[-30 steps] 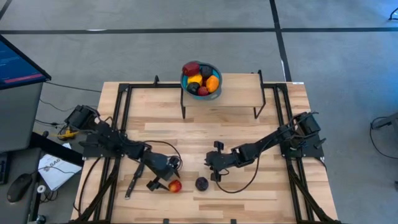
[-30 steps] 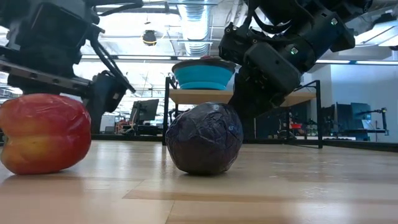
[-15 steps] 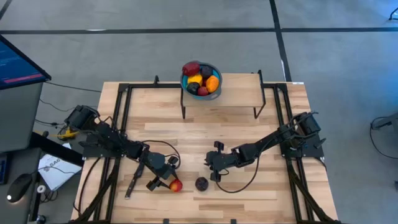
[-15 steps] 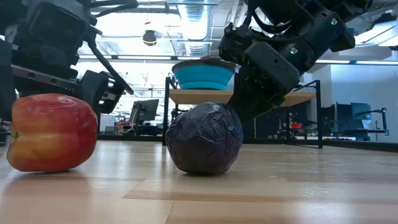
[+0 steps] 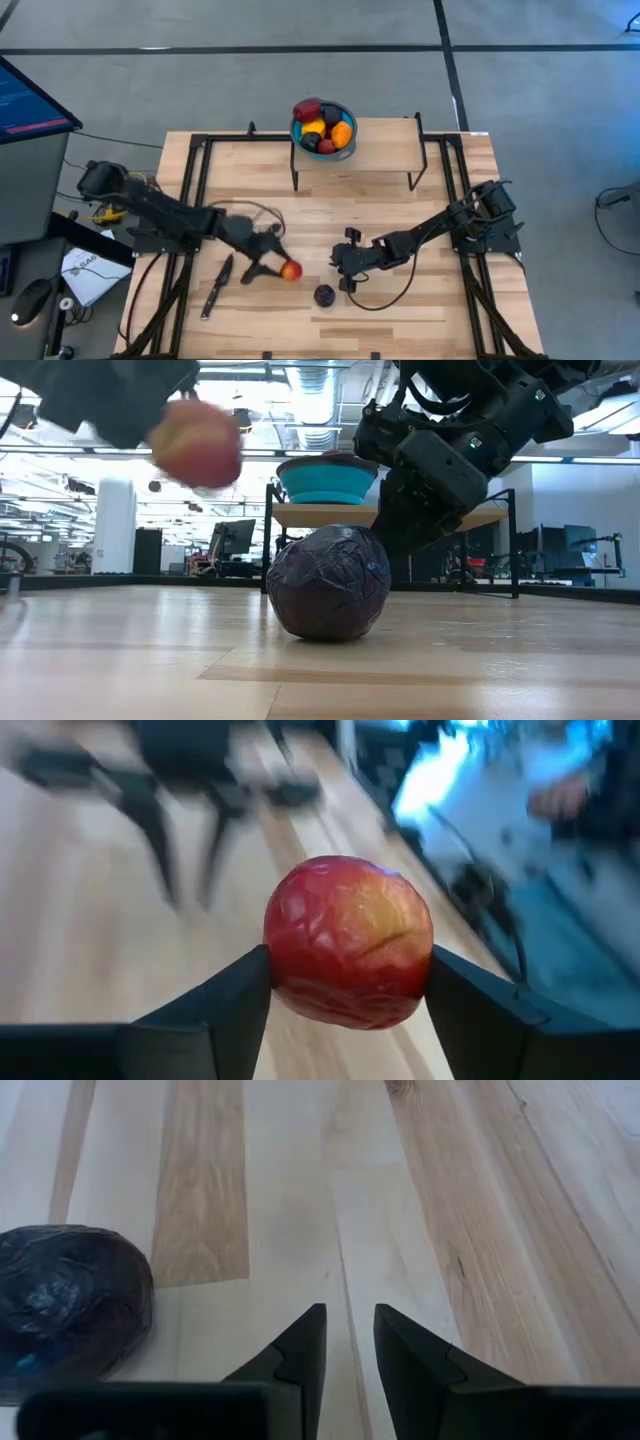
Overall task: Pick & Place Fruit
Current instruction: Put the red apple into the blue strainer bowl on the shelf
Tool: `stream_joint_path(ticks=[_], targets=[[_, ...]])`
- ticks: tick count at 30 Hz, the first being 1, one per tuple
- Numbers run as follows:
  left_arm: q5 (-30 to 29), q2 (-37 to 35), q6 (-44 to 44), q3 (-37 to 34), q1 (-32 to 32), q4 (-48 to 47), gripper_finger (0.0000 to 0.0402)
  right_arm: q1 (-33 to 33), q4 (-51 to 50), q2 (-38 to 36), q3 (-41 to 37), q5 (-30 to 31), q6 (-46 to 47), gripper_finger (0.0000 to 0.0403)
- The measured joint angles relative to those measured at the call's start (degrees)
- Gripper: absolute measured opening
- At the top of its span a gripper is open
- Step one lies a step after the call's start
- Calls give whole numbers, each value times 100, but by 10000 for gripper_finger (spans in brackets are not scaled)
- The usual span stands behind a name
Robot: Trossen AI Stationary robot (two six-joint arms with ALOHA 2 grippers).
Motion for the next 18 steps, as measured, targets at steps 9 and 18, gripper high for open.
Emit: stream_joint_path(ticks=[9, 18], targets=[[159, -1280, -337, 317, 1577, -62, 233, -9, 14, -1, 0, 0, -79, 82], [988, -608, -964, 2080, 3189, -57, 233, -149, 162, 1, 2, 0, -170, 82]])
